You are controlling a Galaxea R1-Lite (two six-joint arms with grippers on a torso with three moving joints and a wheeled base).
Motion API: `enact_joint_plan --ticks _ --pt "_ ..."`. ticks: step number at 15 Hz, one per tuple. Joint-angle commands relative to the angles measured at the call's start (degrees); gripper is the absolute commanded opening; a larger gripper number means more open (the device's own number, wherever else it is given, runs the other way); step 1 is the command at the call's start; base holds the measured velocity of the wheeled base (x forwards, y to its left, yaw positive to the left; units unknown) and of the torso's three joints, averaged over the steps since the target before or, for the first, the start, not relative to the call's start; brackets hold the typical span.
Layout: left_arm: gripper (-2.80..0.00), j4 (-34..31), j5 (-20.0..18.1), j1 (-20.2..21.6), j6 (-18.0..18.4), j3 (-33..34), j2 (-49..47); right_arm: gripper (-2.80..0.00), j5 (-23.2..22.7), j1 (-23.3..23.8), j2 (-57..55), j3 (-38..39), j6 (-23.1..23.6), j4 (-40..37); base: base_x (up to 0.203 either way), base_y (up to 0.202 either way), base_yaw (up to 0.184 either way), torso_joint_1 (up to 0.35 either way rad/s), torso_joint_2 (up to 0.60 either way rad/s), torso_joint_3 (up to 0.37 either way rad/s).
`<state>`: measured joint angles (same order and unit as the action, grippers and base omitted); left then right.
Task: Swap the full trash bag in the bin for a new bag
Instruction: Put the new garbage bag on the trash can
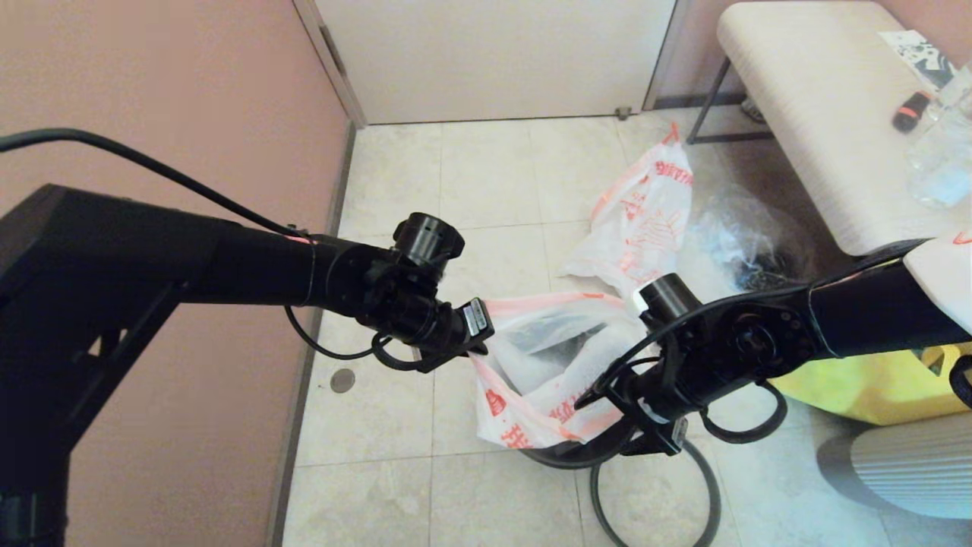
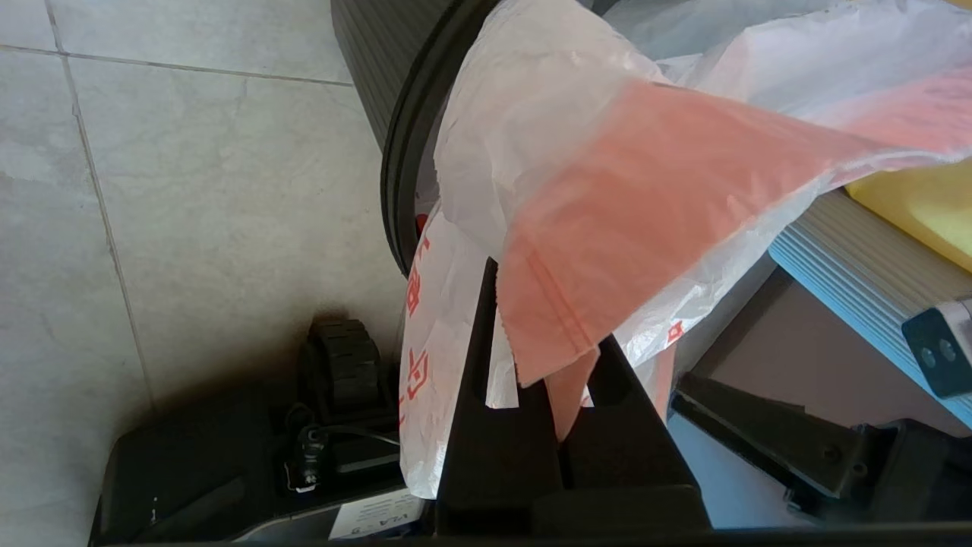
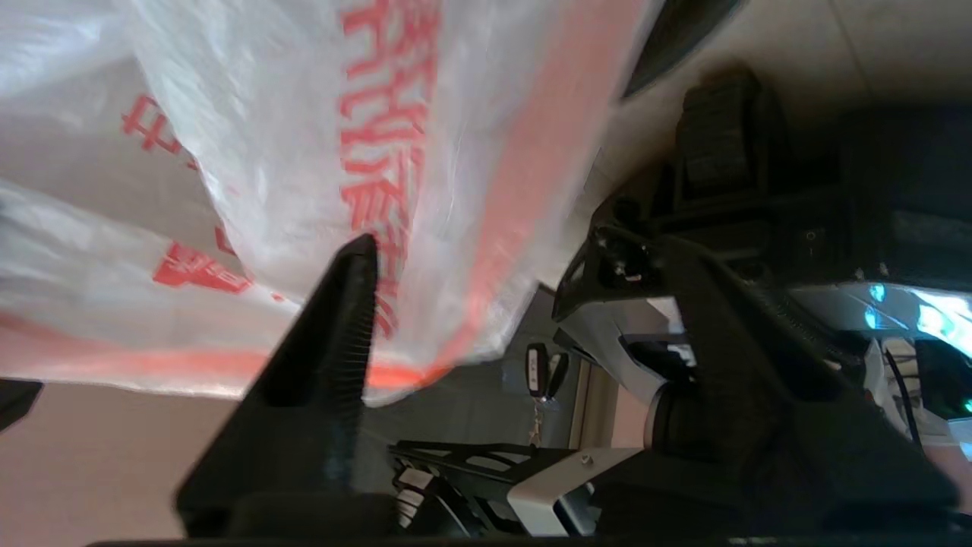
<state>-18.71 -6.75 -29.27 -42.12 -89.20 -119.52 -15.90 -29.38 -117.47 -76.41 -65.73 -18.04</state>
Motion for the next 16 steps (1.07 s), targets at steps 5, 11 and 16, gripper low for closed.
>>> enact_joint_plan --ticks 5,11,16 --pt "-2.8 2.74 0.07 1.89 -1.07 0.83 0.47 0.0 -2.84 -2.3 -2.54 1.26 -3.02 5.14 0.0 0.0 0.0 0.0 0.0 0.0" --pt "-2.8 3.33 -0.01 2.1 -1.12 1.14 0.95 0.0 -2.57 -2.88 -3.24 1.34 -3.09 7.02 0.0 0.0 0.0 0.0 0.0 0.0" --pt "-2.8 3.42 -0.1 2.29 -1.21 1.22 0.86 -2.8 -2.47 -2.7 -7.95 -1.37 -3.0 12.08 0.0 0.0 0.0 0.0 0.0 0.0"
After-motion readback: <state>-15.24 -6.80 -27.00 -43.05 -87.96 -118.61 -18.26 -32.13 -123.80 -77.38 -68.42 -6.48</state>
